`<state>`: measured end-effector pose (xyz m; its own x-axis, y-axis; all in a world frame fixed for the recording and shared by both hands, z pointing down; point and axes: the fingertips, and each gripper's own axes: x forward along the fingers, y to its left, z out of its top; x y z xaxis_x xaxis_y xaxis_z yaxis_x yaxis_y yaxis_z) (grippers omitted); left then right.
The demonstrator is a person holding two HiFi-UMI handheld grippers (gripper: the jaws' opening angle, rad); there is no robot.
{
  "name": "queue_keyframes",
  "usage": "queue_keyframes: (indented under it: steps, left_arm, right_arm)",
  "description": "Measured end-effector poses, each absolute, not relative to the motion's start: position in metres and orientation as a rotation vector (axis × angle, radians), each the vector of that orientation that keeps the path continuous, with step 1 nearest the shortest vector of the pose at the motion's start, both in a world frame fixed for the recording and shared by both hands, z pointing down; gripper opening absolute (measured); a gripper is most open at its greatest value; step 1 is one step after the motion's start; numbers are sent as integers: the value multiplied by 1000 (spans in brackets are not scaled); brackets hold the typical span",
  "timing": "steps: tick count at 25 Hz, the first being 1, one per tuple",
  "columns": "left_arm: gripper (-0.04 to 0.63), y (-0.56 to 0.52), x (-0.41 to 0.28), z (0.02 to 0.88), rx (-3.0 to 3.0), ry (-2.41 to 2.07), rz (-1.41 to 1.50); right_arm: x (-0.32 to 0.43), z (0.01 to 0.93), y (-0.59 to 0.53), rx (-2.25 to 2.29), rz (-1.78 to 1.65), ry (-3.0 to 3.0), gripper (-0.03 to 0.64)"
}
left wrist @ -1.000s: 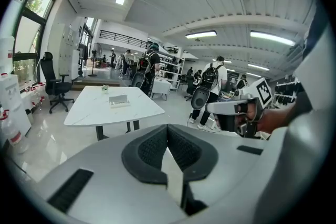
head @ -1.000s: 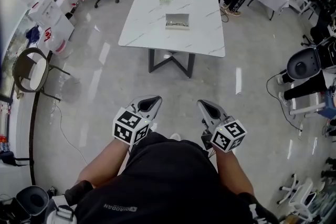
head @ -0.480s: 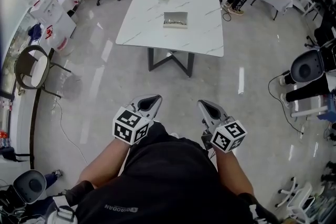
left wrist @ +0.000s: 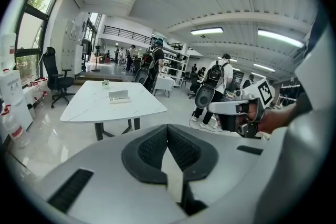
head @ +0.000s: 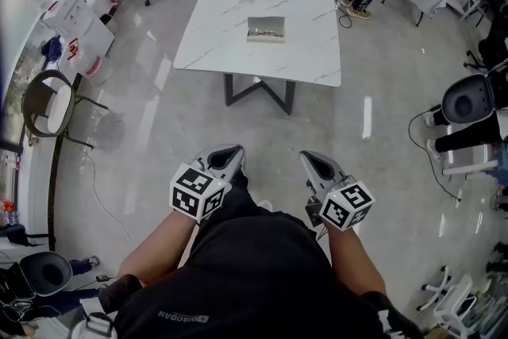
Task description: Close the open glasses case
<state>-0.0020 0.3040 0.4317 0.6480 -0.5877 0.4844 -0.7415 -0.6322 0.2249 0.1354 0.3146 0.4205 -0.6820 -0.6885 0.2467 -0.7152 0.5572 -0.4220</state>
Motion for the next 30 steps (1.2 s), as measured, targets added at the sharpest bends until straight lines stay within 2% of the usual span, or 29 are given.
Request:
queue_keyframes:
  steps: [10,30]
  left_arm:
    - [2,237,-5,441,2481,-1002,514]
    - [2,25,-54,419,2580,-890,501]
  right_arm:
    - [128,432,256,1265,787,-2682,0]
    - [77,406,60,1420,722,-2618,0]
